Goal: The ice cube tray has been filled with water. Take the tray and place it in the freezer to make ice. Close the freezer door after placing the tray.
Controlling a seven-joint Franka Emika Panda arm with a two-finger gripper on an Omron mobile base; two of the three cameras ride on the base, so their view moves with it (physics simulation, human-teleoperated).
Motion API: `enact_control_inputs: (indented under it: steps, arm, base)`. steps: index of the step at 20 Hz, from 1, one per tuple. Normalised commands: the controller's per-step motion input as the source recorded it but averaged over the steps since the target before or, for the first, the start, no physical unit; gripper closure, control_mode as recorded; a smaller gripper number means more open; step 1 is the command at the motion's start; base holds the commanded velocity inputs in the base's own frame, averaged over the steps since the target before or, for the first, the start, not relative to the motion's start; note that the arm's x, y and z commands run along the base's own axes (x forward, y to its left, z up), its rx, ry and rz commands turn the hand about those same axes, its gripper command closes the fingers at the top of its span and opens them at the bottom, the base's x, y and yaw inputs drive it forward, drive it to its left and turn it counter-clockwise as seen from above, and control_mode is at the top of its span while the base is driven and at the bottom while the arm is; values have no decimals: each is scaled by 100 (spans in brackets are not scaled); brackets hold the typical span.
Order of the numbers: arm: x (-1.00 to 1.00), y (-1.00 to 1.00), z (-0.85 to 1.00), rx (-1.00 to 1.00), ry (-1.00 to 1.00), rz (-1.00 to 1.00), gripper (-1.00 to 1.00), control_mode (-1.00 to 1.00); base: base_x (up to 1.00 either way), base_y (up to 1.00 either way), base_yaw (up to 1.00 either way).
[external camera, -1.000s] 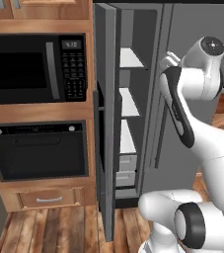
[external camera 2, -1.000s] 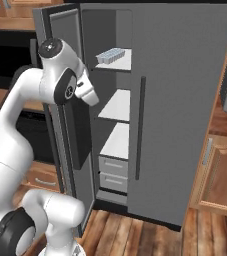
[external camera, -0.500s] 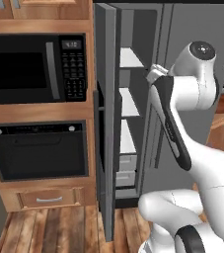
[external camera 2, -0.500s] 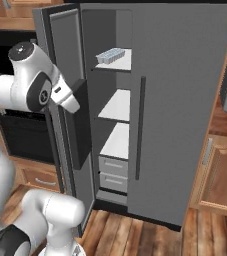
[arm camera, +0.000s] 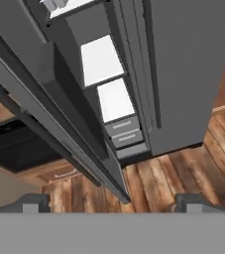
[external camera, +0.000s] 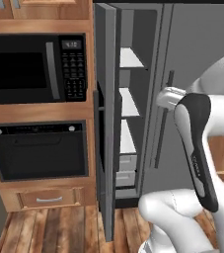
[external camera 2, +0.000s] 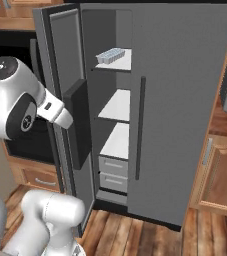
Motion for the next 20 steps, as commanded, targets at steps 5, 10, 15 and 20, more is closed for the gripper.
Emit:
enact_control_inputs:
  steps: [5, 10, 15, 20]
  arm:
    - [-4, 58, -6, -26, 26, 25, -100, -100]
    - [39, 81, -15, -34, 31, 20, -100, -100]
    - [59, 91, -47, -45, 18, 15, -100, -100]
    - [53, 78, -67, -42, -2, 10, -100, -100]
  base:
    - [0, 0, 0]
    - [0, 0, 0]
    - [0, 0, 0]
    - [0, 0, 0]
